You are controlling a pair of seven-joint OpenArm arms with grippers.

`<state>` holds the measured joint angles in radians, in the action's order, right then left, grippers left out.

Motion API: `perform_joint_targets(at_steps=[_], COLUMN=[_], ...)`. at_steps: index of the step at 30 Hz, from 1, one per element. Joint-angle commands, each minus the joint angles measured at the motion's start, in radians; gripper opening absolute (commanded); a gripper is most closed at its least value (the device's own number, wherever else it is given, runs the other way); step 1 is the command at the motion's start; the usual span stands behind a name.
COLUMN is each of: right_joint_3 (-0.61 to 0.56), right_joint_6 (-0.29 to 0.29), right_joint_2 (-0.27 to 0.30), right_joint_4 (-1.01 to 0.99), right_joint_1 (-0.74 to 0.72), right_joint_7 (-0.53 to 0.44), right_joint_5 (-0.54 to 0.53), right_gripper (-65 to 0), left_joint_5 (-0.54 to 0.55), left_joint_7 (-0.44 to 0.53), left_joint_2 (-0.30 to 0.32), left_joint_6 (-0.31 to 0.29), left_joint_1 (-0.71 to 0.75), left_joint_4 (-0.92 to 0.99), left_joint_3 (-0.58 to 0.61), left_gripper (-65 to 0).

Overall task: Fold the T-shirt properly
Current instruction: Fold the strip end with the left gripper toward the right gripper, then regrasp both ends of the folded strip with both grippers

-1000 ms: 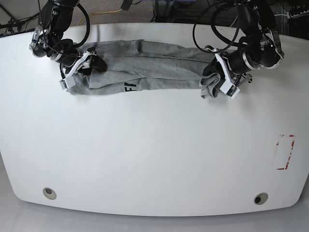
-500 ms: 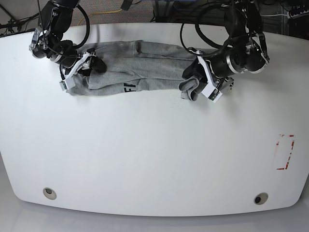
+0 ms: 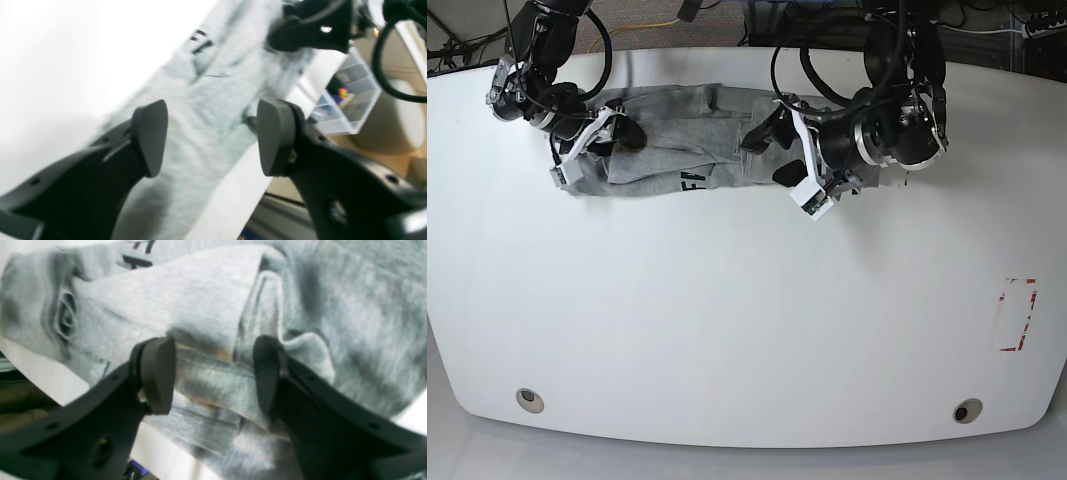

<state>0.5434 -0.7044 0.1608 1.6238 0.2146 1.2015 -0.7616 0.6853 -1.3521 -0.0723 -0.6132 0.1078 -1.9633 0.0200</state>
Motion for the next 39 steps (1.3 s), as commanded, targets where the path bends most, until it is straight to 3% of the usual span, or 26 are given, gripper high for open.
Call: perform_joint_targets(at_steps=[1,4,10,14,17,19,21,24,28,32,39], right_joint_3=[0.004,0.007,0.027,0.157,0.237,0.287,0.324,0.349,0.353,0.35,0.264], right_joint_6=[0.006,0.006,0.006,0.006,0.006,0.006,0.006,0.006,0.006,0.006,0.006], right_joint_2=[0.012,0.01,0.018,0.033,0.039,0.064,0.102,0.151,0.199,0.188,0.084], right_joint_4=[0.025,0.04,0.12,0.131,0.1,0.066,0.028,-0.044,-0.17,-0.211,-0.113], right_joint_1=[-0.004,-0.004,-0.013,-0.017,-0.074,-0.093,-0.096,-0.096,-0.113,-0.096,-0.063], right_joint_7=[0.011,0.013,0.015,0.07,0.113,0.128,0.128,0.128,0.127,0.127,0.127], right_joint_5=[0.009,0.006,-0.108,-0.183,-0.184,-0.184,-0.186,-0.189,-0.186,-0.192,-0.189], right_gripper=[-29.3,-29.3,-28.9,-28.4,-22.0,-17.1,-14.0,-13.3,-13.3,-13.3,-13.3], left_joint_5=[0.066,0.066,0.026,0.026,0.018,0.02,0.02,0.02,0.021,0.02,0.02], left_joint_7=[-0.007,-0.013,-0.013,-0.01,-0.01,-0.008,0.001,0.049,0.109,0.13,0.133], left_joint_2=[-0.024,-0.017,0.104,0.174,0.18,0.202,0.211,0.213,0.214,0.214,0.213], left_joint_6=[-0.003,0.002,-0.003,-0.003,-0.003,-0.003,-0.003,-0.003,-0.003,-0.003,-0.003], left_joint_1=[-0.016,-0.016,0.0,0.066,0.077,0.088,0.091,0.102,0.109,0.111,0.106], left_joint_4=[-0.031,-0.035,-0.032,-0.032,-0.029,-0.009,0.025,0.086,0.198,0.25,0.305], left_joint_3=[0.018,-0.041,-0.168,-0.256,-0.309,-0.331,-0.337,-0.338,-0.335,-0.335,-0.335], left_gripper=[-25.7,-25.8,-25.8,-26.0,-26.5,-32.9,-44.6,-56.7,-56.2,-55.8,-55.7])
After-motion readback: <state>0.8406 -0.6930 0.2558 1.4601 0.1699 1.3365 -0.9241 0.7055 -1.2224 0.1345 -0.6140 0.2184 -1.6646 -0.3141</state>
